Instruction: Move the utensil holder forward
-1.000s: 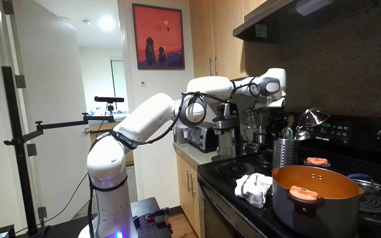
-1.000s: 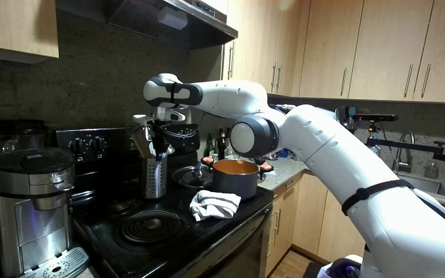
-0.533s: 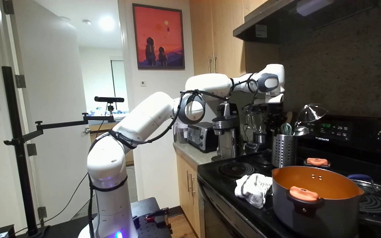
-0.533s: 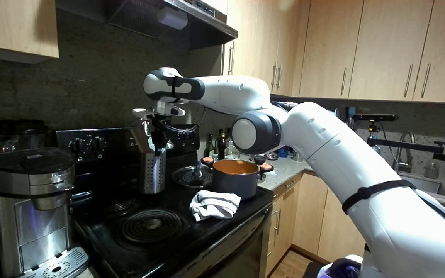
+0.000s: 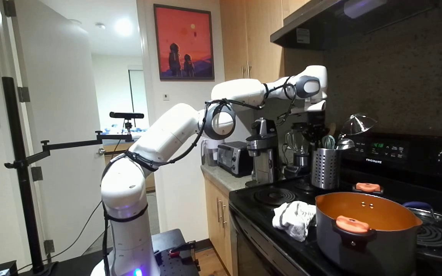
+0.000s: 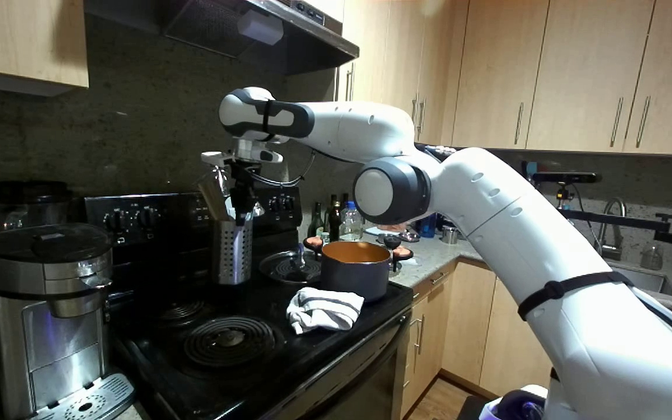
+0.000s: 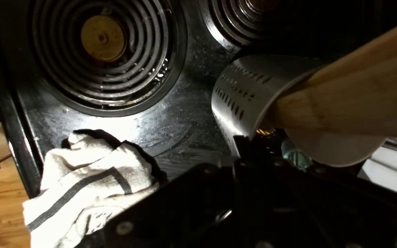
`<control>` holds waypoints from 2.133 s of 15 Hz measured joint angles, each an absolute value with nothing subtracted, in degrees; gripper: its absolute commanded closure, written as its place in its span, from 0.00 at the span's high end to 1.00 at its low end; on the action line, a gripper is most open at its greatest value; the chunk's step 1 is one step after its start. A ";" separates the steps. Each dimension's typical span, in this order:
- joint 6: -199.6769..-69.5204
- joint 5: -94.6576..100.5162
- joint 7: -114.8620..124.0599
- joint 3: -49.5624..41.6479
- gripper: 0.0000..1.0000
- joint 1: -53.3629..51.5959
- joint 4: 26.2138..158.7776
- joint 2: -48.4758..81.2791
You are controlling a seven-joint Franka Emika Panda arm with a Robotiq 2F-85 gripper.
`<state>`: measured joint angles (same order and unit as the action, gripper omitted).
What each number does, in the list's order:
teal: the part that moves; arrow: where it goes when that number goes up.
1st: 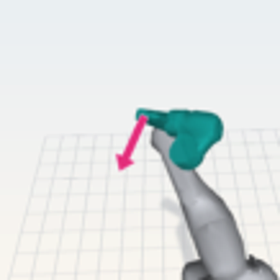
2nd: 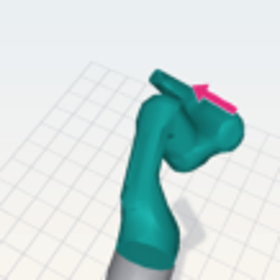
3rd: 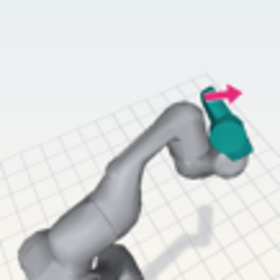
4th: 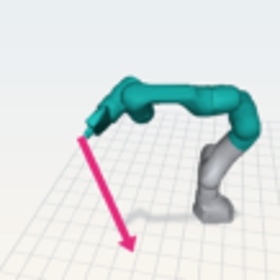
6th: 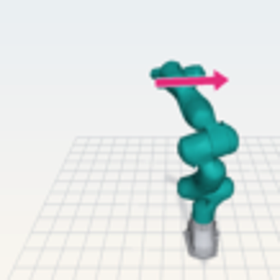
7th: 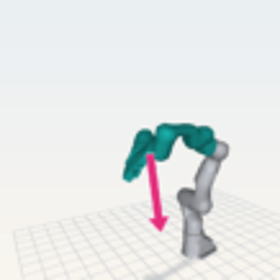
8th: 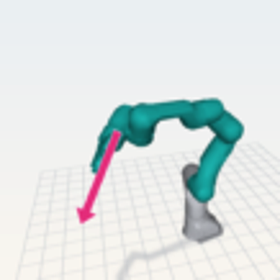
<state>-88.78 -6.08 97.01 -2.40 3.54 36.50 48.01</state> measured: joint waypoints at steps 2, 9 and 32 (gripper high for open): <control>-87.60 -6.08 97.19 -2.40 0.01 3.42 36.78 46.80; -85.56 -6.08 99.43 -2.34 0.01 2.97 39.67 44.55; -109.64 -6.61 102.70 -2.76 0.01 2.70 84.46 22.25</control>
<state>-109.64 -6.61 102.70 -2.76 2.70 84.46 22.25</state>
